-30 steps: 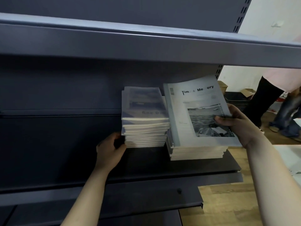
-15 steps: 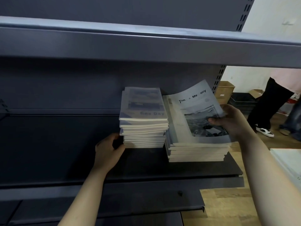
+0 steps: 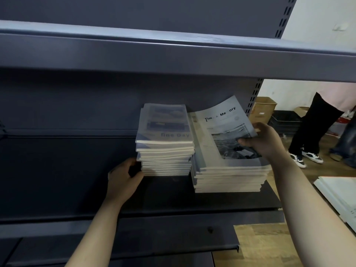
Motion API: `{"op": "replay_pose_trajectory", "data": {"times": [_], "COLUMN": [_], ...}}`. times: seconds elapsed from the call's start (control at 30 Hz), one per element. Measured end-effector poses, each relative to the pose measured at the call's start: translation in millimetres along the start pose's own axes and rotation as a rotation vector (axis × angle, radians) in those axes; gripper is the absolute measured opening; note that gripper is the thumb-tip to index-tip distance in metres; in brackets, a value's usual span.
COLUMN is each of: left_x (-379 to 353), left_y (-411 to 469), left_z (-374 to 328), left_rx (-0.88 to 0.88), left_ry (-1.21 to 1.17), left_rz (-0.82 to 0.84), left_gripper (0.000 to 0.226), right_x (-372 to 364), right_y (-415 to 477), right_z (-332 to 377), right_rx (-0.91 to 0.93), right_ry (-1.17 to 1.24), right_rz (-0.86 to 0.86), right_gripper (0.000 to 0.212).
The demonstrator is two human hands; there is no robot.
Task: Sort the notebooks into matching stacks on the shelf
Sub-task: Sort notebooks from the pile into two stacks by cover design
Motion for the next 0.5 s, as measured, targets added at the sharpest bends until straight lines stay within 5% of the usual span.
{"op": "replay_pose_trajectory", "data": {"times": [0.17,0.33,0.5], "left_x": [-0.2,0.2,8.5], "left_y": [-0.6,1.1,4.7], "left_z": [0.3,2.6,-18.1], "left_rx": [-0.021,-0.023,-0.103], "left_ry": [-0.008,-0.134,-0.470], "left_rz": [-0.012,0.025,0.158], "left_gripper": [0.030,0.035,0.091], "right_x": [3.0,0.3,-44.4], "right_y": [-5.7,-6.8,-27.8], "right_z": [10.3,31.8,81.8], "right_rx": [0.012,0.012,0.237], "right_ry": [-0.119,-0.372,0.064], "right_rz": [-0.031,-0.042,0.149], "right_gripper": [0.049,0.073,0.054]}}
Point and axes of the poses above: each hand's wrist, its own y-axis towards the middle knuckle, its own x-axis out of the back of the hand, z = x × y, the point moved 8 cm from there along y, towards the middle knuckle, and after that the axes turned 3 degrees about x, right-handed, at the moved point
